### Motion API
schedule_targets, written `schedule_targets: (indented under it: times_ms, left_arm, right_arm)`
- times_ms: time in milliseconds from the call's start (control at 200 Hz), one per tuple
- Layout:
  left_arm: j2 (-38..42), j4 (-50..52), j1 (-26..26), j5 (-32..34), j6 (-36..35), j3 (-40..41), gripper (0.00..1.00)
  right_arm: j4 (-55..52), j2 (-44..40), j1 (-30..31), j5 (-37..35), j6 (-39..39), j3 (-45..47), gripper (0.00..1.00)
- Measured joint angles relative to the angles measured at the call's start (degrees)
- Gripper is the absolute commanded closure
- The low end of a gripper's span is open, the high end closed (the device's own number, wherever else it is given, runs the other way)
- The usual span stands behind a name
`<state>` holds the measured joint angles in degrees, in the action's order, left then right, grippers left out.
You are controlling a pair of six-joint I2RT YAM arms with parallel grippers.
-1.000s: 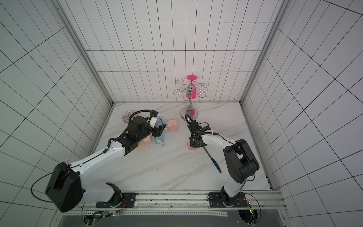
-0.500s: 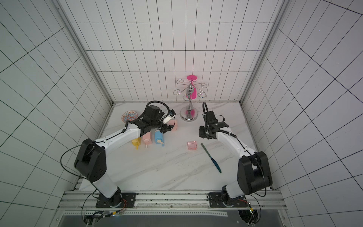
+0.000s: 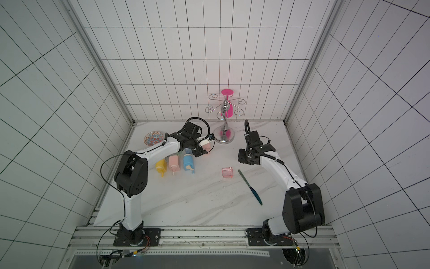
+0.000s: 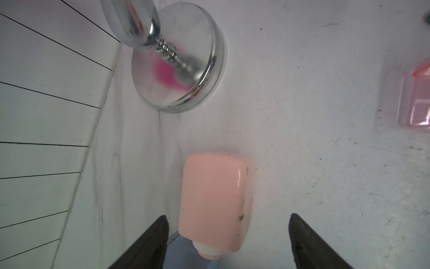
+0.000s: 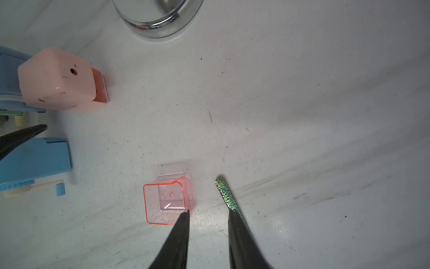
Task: Put the tray back into the pencil sharpener
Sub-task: Move the pencil sharpener to the center of the board.
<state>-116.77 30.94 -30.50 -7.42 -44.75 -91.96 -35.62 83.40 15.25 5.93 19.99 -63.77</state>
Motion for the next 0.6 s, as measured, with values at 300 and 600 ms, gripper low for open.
schedule_targets:
  times_ms: [300,600]
  left_arm:
    - [-5.5,-1.0,0.0,1.9,-1.6,-3.3,0.15]
    - [-6.3,0.5,0.1,0.9,-3.6,-3.3,0.25]
  right_arm:
    - [-1.1,0.0,0.0,0.5,-0.2,0.0,0.69]
    - [-1.5,0.0,-0.3,0.4,-0.6,0.0,0.69]
